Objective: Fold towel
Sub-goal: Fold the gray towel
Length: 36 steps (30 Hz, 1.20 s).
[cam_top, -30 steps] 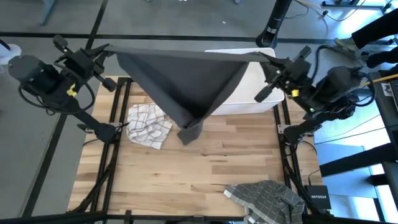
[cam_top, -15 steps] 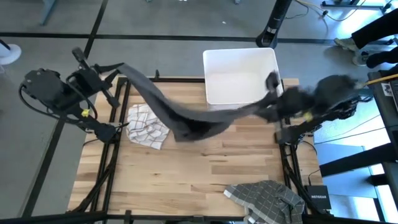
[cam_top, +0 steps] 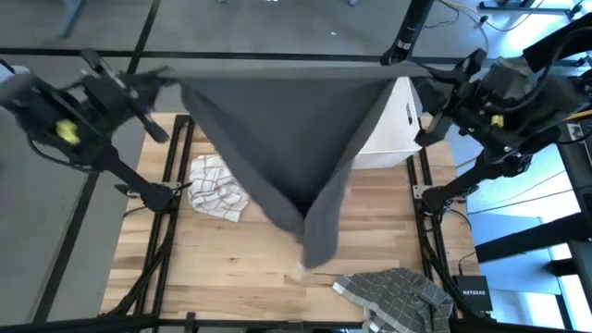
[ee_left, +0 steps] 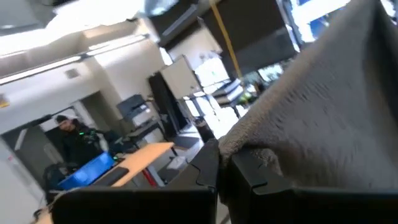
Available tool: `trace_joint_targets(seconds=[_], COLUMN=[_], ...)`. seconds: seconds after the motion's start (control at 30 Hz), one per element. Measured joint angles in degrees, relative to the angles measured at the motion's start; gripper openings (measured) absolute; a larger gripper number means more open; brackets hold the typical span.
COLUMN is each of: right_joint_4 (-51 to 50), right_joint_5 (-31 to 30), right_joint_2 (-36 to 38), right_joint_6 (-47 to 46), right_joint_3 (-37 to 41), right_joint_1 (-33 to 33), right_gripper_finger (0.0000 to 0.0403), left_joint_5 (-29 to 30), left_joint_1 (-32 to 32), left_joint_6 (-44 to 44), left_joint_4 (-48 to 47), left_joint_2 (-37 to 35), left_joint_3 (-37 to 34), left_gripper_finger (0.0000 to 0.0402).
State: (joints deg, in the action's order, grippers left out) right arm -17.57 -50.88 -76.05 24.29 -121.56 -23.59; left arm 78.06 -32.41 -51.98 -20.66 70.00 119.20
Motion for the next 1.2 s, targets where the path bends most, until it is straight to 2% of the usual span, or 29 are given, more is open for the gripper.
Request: trace_joint_targets(seconds=[0.07, 0.17, 0.3, 0.53, 0.67, 0.8, 0.9, 1.0, 1.1, 1.2], right_joint_4=[-3.20, -8.66, -11.11, -4.76, -5.42, -9.59, -16.22, -24.36, -31.46, -34.65], right_joint_5=[-0.67, -0.69, -2.18, -3.57, -3.60, -2.69, 3.03, 7.08, 6.55, 5.06], right_joint_2=[-0.09, -0.32, -0.35, -0.50, -0.65, -1.48, -1.88, -2.34, -3.13, -3.85], right_joint_6=[-0.33, -2.58, -2.80, 1.44, 1.16, -0.85, -7.00, -12.92, -16.45, -18.74], right_joint_3=[0.04, 0.04, 0.04, 0.04, 0.04, -0.07, 0.01, 0.79, 1.90, 3.28], right_joint_1=[0.00, 0.00, 0.00, 0.00, 0.00, -0.07, -0.09, -0.60, -2.89, -5.37], right_gripper_finger=[0.0010, 0.0010, 0.0010, 0.0010, 0.0010, 0.0010, 0.0010, 0.0010, 0.0010, 0.0010], left_joint_5=[1.38, 1.98, 2.03, 0.65, 0.69, 1.03, 0.94, 0.48, -0.32, -4.29], left_joint_1=[0.01, 0.03, 0.01, 0.03, -1.04, -4.30, -7.61, -11.89, -16.35, -19.48], left_joint_6=[-6.43, -8.59, -10.11, -9.91, -6.36, 1.08, 9.96, 22.82, 38.39, 53.44], left_joint_4=[8.46, 14.09, 13.88, 13.88, 10.74, 3.03, -6.29, -18.74, -33.31, -45.91], left_joint_2=[-0.11, -0.26, -0.31, -0.31, -0.29, -0.39, -0.27, 0.15, 1.04, 2.14], left_joint_3=[0.00, 0.00, 0.00, 0.00, 0.00, 0.04, 0.09, 0.11, 0.05, 0.04], left_gripper_finger=[0.0004, 0.0004, 0.0005, 0.0005, 0.0005, 0.0005, 0.0005, 0.0005, 0.0005, 0.0005])
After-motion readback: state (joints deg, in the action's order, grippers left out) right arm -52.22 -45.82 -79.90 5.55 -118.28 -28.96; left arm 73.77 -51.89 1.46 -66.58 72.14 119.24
